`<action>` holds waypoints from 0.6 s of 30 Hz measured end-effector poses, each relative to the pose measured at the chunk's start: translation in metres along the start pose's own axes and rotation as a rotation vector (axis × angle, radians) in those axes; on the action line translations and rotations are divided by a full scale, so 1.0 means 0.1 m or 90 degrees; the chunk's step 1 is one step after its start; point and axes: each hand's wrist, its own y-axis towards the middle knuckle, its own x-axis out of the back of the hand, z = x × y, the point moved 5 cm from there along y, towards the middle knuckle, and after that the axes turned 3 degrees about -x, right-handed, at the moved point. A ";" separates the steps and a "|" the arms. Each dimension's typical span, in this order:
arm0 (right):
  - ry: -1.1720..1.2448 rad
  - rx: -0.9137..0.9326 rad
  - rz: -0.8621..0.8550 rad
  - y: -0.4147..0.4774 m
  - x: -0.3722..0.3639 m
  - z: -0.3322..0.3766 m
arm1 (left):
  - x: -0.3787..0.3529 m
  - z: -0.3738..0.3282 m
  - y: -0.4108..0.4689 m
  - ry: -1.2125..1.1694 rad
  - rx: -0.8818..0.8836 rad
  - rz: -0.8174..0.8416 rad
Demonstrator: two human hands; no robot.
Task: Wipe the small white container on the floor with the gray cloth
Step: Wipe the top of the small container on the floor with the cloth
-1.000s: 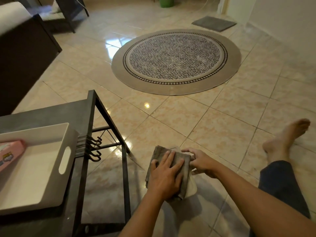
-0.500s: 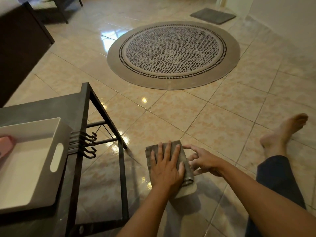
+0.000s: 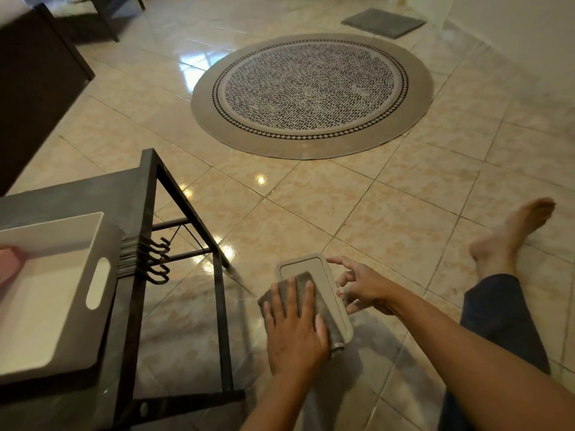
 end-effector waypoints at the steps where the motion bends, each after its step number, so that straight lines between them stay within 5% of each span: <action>1: 0.002 0.000 0.001 0.00 0.00 0.00 | -0.06 -0.07 -0.09 0.009 -0.015 0.012; 9: 0.009 -0.012 0.014 -0.02 -0.01 -0.03 | 0.07 -0.34 0.40 0.014 -0.120 0.026; 18: 0.013 0.000 0.010 0.03 -0.04 -0.01 | 0.14 -0.12 0.55 0.017 -0.016 0.000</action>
